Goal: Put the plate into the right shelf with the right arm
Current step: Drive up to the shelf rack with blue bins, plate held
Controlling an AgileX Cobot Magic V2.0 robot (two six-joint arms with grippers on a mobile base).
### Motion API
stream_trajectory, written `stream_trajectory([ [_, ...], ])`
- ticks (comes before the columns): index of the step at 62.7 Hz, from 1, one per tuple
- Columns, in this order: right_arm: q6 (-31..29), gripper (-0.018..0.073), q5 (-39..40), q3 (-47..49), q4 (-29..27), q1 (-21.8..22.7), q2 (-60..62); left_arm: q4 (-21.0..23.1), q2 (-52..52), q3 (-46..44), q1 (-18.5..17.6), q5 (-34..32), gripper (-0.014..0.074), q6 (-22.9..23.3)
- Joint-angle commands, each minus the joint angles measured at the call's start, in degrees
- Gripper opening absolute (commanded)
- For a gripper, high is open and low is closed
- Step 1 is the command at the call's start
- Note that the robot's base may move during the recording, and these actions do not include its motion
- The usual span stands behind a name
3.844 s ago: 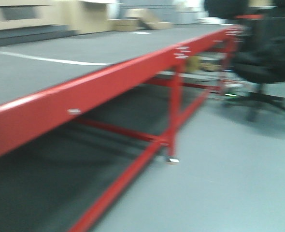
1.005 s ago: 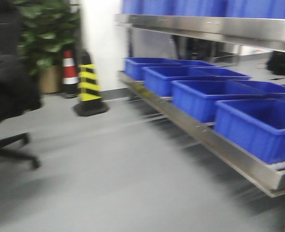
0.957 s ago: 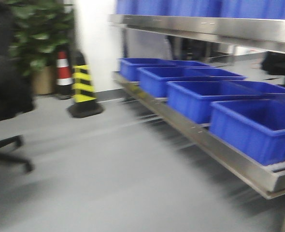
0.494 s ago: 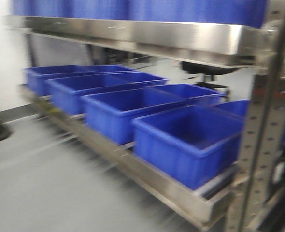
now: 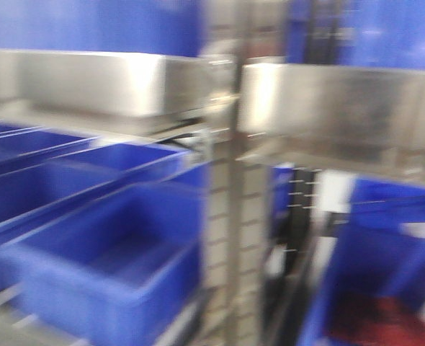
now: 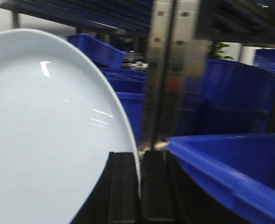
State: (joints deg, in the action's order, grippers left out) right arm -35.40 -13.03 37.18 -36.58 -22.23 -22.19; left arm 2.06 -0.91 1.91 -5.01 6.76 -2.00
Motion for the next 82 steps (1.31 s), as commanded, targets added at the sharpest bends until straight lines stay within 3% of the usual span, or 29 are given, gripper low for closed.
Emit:
stream_trajectory([
  [1, 0.0, 0.0056, 4.7, 1.7, -1.0, 0.2, -0.8, 0.3, -0.4, 0.5, -0.3, -5.0, -0.0047, 0.2],
  [75, 0.0, 0.0056, 4.7, 1.7, -1.0, 0.2, -0.8, 0.3, -0.4, 0.5, -0.3, -5.0, -0.0047, 0.2],
  [82, 0.0, 0.0056, 8.0, 1.7, -1.0, 0.2, -0.8, 0.3, -0.4, 0.5, -0.3, -5.0, -0.0047, 0.2],
])
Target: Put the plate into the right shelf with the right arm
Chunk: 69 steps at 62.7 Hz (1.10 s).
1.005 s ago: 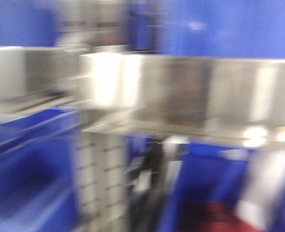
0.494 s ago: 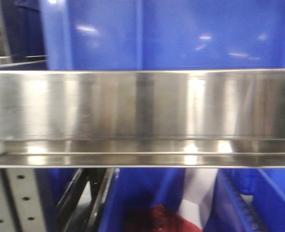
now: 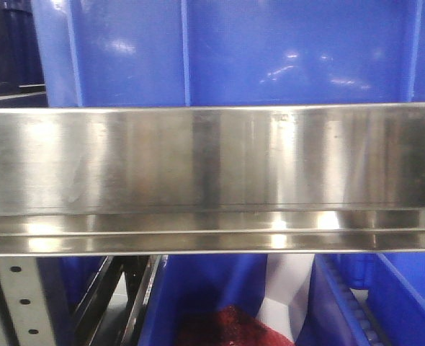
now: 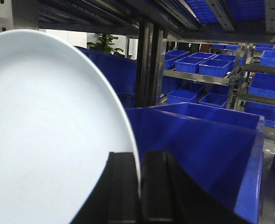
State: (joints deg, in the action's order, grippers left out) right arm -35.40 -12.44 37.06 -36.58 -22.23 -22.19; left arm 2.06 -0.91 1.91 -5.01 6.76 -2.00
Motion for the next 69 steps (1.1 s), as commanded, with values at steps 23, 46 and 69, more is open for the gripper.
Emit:
stream_trajectory([
  [23, 0.0, 0.0056, 10.1, 1.8, -1.0, 0.2, -0.8, 0.3, -0.4, 0.5, -0.3, -5.0, -0.0047, 0.2],
  [46, 0.0, 0.0056, 14.2, 1.8, -4.8, 0.2, -0.9, 0.3, -0.4, 0.5, -0.3, -5.0, -0.0047, 0.2],
  [69, 0.0, 0.0056, 16.7, 2.7, -4.8, 0.2, -1.4, 0.3, -0.4, 0.5, -0.3, -5.0, -0.0047, 0.2],
])
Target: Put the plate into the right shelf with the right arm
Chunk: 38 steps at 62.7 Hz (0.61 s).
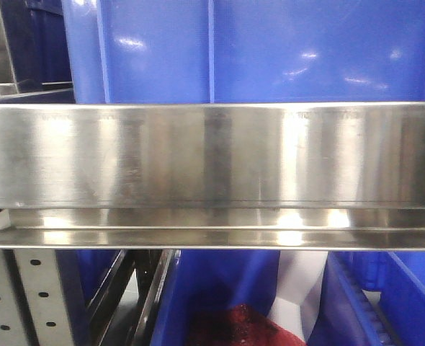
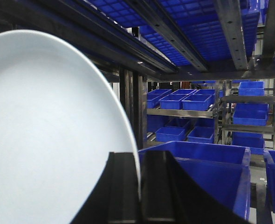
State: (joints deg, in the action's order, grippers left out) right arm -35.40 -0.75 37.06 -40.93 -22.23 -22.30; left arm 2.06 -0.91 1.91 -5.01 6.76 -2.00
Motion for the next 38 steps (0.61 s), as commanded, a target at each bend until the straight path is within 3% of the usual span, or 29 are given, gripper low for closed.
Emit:
stream_trajectory([
  [1, 0.0, 0.0056, 4.4, 3.3, -0.5, 0.2, -1.6, 0.3, -0.4, 0.5, -0.3, -5.0, -0.0047, 0.2],
  [17, -0.1, 0.0056, -1.2, 14.7, -0.5, 0.2, -12.4, 0.3, -0.4, 0.5, -0.3, -5.0, -0.0047, 0.2],
  [38, -0.1, 0.0056, 0.7, 27.9, -0.5, 0.2, -33.0, 0.3, -0.4, 0.5, -0.3, -5.0, -0.0047, 0.2],
])
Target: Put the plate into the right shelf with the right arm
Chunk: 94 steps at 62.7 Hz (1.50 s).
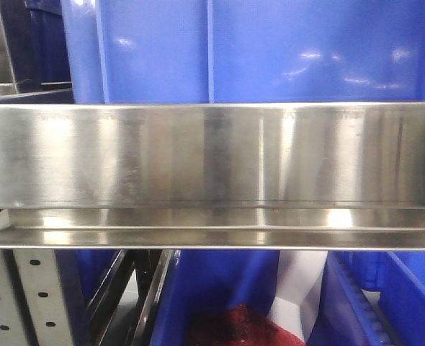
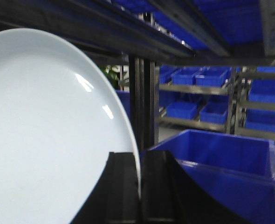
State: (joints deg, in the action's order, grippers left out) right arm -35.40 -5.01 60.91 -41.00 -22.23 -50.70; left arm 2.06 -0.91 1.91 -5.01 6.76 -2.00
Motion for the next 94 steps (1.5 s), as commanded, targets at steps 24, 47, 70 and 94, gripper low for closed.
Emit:
stream_trajectory([
  [24, -0.1, 0.0152, 8.4, 5.0, -0.4, 0.2, -16.0, 0.3, -0.4, 0.5, -0.3, -5.0, -0.0047, 0.2],
  [47, -0.1, 0.0629, 0.8, 5.0, -0.5, 0.2, -16.3, 0.3, -0.4, 0.5, -0.3, -5.0, -0.0047, 0.2],
  [70, 1.2, 0.0597, -10.8, 5.0, -0.5, 0.2, -5.2, 0.3, -0.4, 0.5, -0.3, -5.0, -0.0047, 0.2],
  [94, 3.1, 0.0064, -17.8, 3.5, -0.5, 0.2, 11.2, 0.3, -0.4, 0.5, -0.3, -5.0, -0.0047, 0.2],
])
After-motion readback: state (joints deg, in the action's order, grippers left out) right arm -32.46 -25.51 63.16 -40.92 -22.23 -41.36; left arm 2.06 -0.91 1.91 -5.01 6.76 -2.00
